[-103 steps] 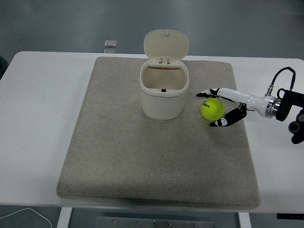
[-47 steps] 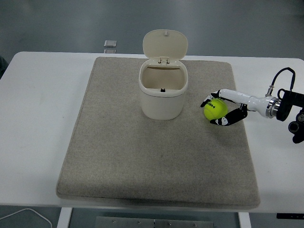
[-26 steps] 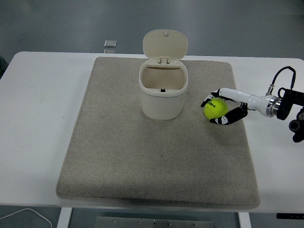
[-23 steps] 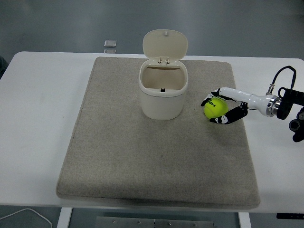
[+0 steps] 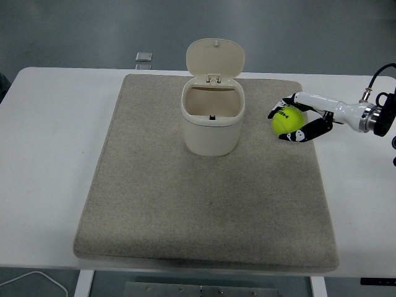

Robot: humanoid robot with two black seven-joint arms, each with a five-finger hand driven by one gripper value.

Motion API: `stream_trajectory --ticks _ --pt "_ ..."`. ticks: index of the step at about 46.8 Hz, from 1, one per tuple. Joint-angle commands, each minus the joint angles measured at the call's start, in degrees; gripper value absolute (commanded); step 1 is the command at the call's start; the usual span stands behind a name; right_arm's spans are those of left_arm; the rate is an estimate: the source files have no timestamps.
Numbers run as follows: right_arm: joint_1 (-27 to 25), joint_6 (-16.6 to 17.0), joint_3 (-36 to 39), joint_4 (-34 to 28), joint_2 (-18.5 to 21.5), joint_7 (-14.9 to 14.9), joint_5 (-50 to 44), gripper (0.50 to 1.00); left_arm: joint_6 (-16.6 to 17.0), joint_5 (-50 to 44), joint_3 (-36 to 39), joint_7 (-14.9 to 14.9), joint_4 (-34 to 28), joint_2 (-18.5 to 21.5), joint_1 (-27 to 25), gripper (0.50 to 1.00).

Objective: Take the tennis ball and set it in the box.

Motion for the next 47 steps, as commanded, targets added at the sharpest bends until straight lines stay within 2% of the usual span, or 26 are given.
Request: stream_trajectory --ticks 1,6,13,16,21,29,38,47 --pt "2.11 2.5 0.65 0.52 -1.93 -0.05 2.58 0.5 0.0 0.0 0.0 0.0 0.0 0.0 0.0 0.996" --pt "4.13 5.05 2.58 1.31 -3.34 -0.05 4.08 0.5 0.0 0.0 0.0 0.0 0.0 0.0 0.0 0.996" --pt "5.8 9.35 5.22 2.1 -3.25 -0.05 6.8 0.5 0.0 0.0 0.0 0.0 0.0 0.0 0.0 0.996" --pt "6.51 10.23 5.22 3.68 -2.99 -0.05 7.77 0.5 0.0 0.0 0.0 0.0 0.0 0.0 0.0 0.996" --pt "7.12 10.32 5.22 4.92 -1.85 -0.05 7.95 0.5 0.0 0.0 0.0 0.0 0.0 0.0 0.0 0.996" --pt "8.44 9.8 5.22 4.74 4.12 -0.05 8.03 0.5 0.0 0.0 0.0 0.0 0.0 0.0 0.0 0.996" --pt "9.5 9.62 4.96 2.72 9.4 -0.49 7.86 0.5 0.0 0.0 0.0 0.0 0.0 0.0 0.0 0.996" --pt "9.5 7.51 4.17 0.35 12.56 -0.58 7.25 0.5 0.0 0.0 0.0 0.0 0.0 0.0 0.0 0.996"
